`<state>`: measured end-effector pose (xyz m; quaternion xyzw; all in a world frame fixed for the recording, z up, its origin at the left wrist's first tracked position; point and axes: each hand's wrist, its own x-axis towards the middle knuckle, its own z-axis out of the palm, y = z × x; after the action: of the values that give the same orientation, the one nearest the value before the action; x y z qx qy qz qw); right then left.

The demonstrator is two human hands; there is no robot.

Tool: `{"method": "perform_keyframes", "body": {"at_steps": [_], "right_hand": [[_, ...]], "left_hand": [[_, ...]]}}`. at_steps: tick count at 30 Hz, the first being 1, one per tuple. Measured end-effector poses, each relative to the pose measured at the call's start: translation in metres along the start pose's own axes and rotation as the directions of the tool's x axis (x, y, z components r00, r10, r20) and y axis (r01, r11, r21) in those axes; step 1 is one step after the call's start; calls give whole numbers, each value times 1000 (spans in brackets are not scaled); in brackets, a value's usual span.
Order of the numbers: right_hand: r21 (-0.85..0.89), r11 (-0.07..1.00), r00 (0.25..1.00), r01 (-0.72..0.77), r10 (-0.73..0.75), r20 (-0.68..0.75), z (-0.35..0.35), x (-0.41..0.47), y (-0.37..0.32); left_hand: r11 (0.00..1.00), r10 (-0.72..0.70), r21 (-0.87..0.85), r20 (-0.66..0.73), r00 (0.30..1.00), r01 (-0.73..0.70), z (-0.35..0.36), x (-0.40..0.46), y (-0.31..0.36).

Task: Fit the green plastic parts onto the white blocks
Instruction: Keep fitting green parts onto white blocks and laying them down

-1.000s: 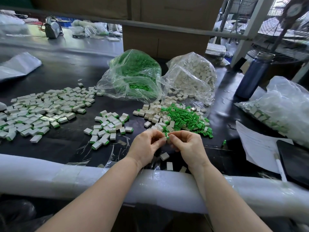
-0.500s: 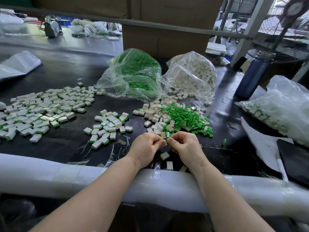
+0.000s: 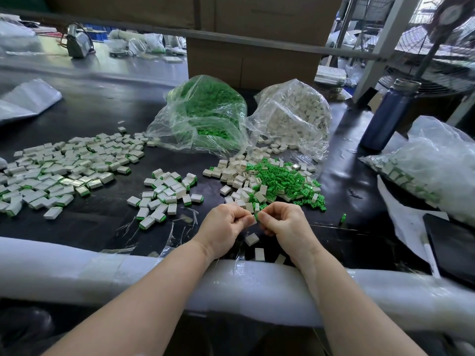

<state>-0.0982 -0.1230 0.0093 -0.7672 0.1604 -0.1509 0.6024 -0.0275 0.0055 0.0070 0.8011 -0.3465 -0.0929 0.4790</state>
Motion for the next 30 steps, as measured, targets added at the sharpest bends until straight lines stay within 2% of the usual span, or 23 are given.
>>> {"method": "perform_keyframes", "body": {"at_steps": [6, 13, 17, 23, 30], "right_hand": [[-4, 999, 996, 32, -32, -77, 4, 2, 4], [123, 992, 995, 36, -25, -94, 3, 4, 4], [229, 973, 997, 40, -26, -66, 0, 1, 3], [124, 991, 997, 48, -40, -67, 2, 2, 3], [-78, 997, 999, 17, -19, -26, 1, 2, 5]], "left_hand": [[999, -24, -36, -64, 998, 22, 3, 0, -1], [999, -36, -15, -79, 996, 35, 3, -1, -1], [992, -46, -120, -68, 997, 38, 2, 0, -2], [987, -44, -154, -4, 999, 43, -1, 0, -3], [998, -49, -42, 12, 999, 50, 0, 0, -4]]}}
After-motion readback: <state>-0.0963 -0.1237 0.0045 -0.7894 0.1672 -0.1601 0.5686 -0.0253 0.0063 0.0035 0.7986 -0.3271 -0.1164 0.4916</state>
